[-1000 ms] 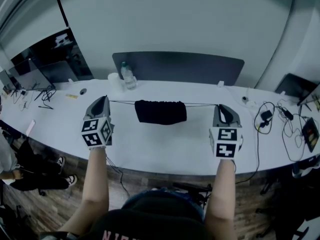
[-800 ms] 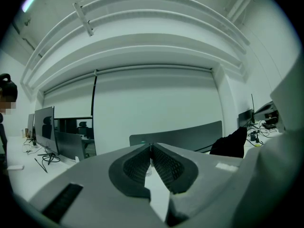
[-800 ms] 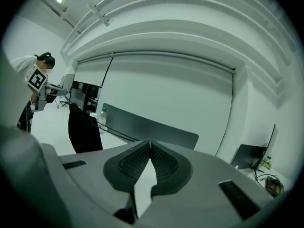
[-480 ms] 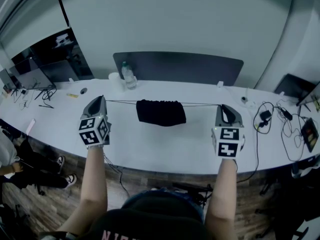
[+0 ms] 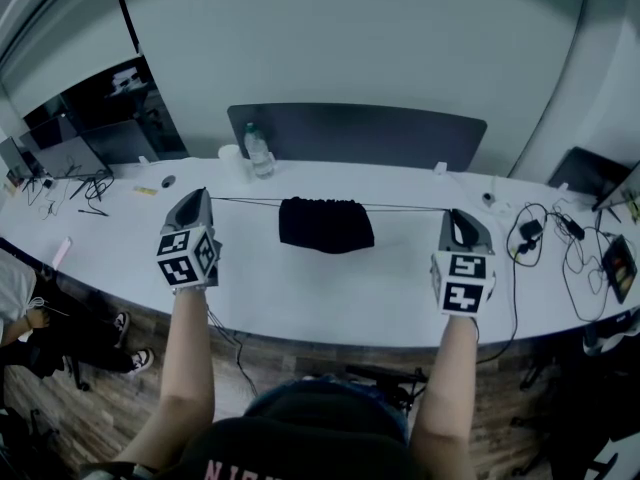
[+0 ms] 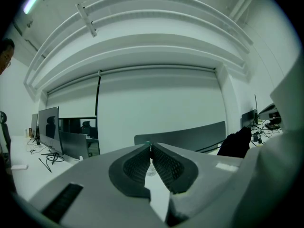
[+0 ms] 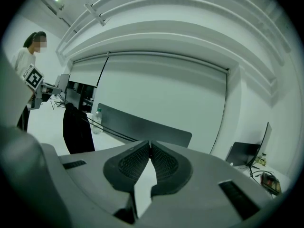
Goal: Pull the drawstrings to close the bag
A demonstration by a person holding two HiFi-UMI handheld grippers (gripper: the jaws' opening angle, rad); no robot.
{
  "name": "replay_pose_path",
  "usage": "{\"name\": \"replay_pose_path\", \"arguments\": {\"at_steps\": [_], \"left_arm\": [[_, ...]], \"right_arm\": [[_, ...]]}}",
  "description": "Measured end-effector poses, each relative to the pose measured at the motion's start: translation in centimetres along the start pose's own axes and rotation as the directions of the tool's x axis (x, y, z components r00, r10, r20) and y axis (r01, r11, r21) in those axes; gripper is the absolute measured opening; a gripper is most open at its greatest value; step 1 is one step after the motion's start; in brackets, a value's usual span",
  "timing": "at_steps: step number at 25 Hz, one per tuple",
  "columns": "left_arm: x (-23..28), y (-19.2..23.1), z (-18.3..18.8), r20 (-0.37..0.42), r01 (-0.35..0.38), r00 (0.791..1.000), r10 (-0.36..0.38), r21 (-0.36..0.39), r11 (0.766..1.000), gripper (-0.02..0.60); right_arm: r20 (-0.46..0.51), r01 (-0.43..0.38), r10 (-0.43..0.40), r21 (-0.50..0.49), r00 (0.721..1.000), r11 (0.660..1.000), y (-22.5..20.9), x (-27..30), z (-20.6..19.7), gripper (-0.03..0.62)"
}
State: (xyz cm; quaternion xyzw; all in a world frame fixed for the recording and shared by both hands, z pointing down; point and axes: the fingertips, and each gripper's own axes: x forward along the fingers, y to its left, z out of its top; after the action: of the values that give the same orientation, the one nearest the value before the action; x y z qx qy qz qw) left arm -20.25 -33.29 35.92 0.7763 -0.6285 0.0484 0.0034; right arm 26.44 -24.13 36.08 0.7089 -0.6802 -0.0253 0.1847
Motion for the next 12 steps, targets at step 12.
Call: {"name": "replay_pose_path", "arguments": {"at_steps": [12], "left_arm": [[0.7, 0.8, -0.2, -0.009, -0.015, 1.000, 0.015, -0.005, 1.000, 0.014]], "right_arm": [[-0.015, 0.031, -0.031, 0.009, 0.999, 0.999, -1.4, 0.3, -0.6, 0.008]]}}
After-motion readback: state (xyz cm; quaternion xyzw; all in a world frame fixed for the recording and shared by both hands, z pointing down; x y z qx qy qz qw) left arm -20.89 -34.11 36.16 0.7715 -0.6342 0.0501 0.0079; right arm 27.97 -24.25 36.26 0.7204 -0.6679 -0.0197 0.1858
